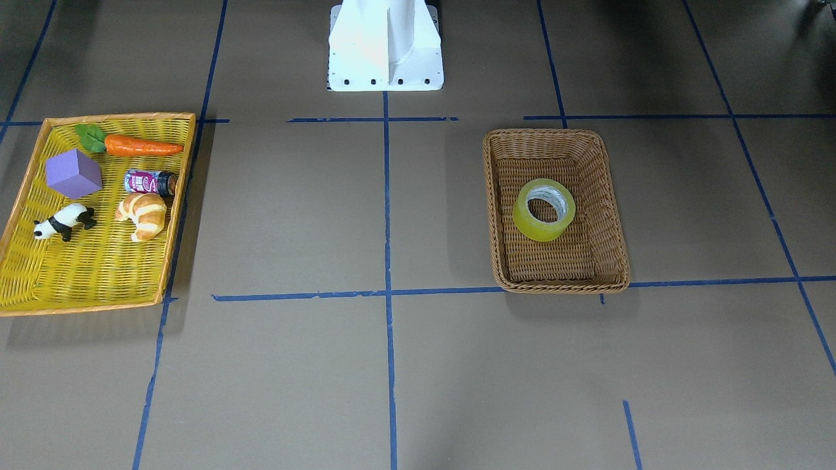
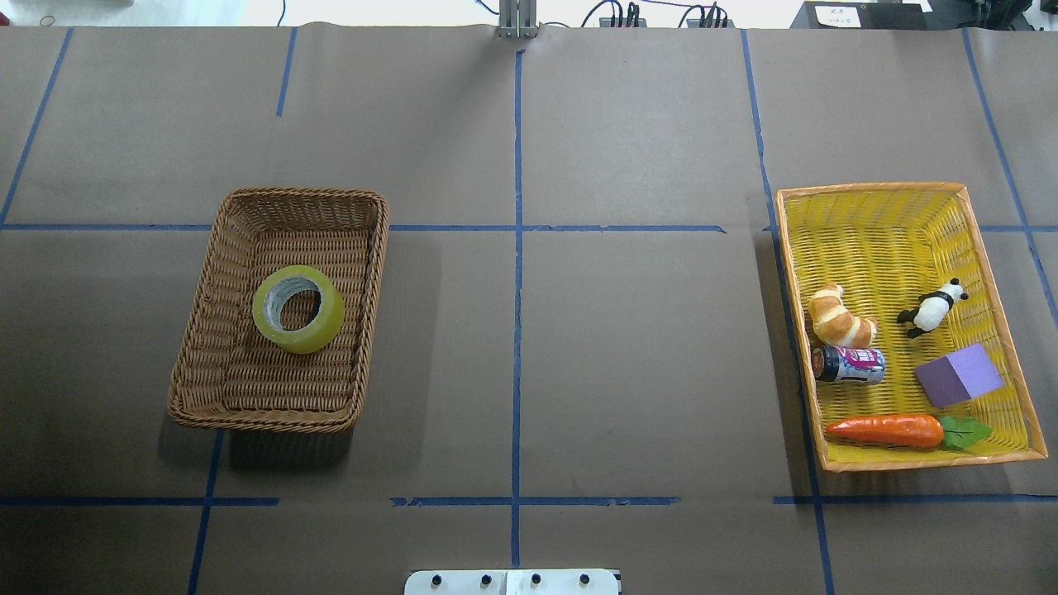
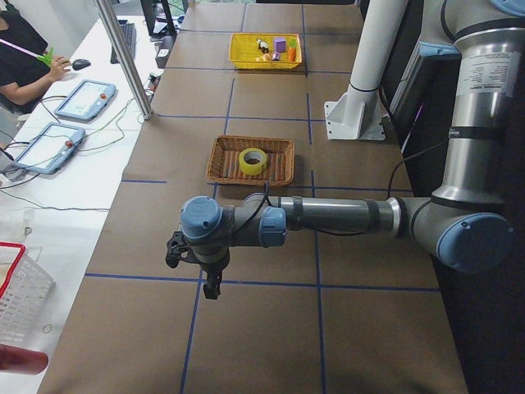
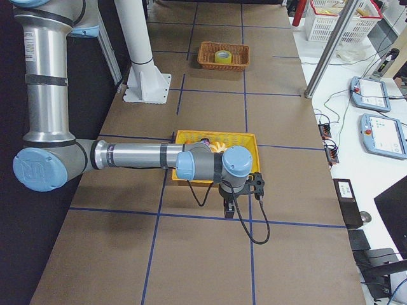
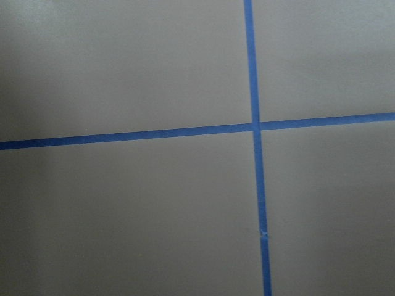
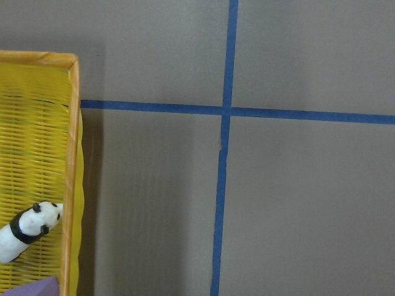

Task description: Move tape to another basket

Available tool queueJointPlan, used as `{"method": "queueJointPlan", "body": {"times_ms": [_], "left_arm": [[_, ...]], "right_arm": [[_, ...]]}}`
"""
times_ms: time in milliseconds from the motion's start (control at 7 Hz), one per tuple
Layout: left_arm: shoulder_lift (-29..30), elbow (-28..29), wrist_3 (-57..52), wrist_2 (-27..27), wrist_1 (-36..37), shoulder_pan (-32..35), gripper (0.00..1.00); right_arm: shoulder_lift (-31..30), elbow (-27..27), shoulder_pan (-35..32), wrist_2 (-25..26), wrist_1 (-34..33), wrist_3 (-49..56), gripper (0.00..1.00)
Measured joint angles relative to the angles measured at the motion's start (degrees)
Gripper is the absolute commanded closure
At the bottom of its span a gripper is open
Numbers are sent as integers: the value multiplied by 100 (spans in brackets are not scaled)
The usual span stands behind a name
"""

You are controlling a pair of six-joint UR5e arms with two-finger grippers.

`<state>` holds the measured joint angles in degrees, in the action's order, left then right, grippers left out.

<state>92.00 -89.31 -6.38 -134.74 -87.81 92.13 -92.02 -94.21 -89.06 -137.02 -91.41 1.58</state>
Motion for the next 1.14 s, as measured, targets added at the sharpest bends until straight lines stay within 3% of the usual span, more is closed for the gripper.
{"method": "queueJointPlan", "body": {"times_ms": [1143], "left_arm": [[-5, -6, -60, 175, 19, -89, 0]], "right_arm": [[21, -1, -6, -7, 2, 5, 0]]}}
